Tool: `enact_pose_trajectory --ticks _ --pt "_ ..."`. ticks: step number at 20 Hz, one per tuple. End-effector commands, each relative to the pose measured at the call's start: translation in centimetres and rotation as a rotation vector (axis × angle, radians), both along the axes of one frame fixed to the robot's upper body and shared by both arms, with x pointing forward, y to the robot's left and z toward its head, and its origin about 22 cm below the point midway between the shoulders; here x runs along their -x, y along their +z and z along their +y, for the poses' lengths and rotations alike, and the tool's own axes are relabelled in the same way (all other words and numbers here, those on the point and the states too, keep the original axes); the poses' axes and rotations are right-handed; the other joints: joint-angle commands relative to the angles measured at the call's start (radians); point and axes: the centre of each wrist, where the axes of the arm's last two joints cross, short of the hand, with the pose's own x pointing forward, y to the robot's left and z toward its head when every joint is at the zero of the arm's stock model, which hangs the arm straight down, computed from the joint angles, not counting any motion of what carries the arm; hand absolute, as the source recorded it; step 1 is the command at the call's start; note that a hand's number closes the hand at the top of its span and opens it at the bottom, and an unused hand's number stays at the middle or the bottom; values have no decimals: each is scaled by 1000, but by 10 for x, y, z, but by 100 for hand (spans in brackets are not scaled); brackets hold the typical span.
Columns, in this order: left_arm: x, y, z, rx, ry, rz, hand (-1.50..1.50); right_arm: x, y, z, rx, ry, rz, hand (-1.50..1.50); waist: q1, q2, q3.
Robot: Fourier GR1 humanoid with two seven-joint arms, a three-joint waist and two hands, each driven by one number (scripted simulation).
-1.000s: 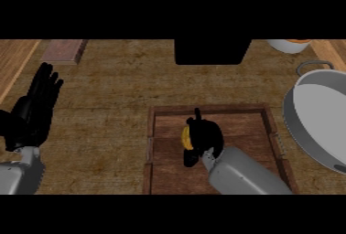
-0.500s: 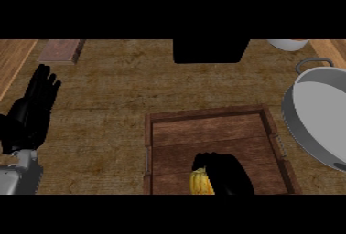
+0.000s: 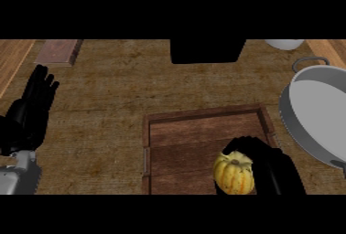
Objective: Pick the squash from the tray and place it in the pot
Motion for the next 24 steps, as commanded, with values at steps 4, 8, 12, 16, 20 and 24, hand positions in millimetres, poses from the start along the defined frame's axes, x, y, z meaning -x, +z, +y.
enact_pose_trajectory --ticks 4,8,12,16,20,24 --pt "0 -6 -7 6 -1 -3 0 13 51 -45 -73 -237 -262 150 11 7 0" --pt "-12 11 -1 4 -11 -14 0 16 64 -80 -49 -303 -302 150 15 10 1" --pt "7 7 -1 16 -37 -9 0 -8 61 -116 -134 -386 -316 150 31 10 2" --pt "7 -2 -11 3 -29 -16 0 -25 52 -140 -148 -392 -304 150 34 10 1" --pt "2 1 -9 6 -39 8 0 -50 45 -179 -237 -425 -268 150 38 11 1" --pt "-6 -9 -15 -1 -39 -9 0 -64 35 -205 -343 -420 -308 150 38 12 1"
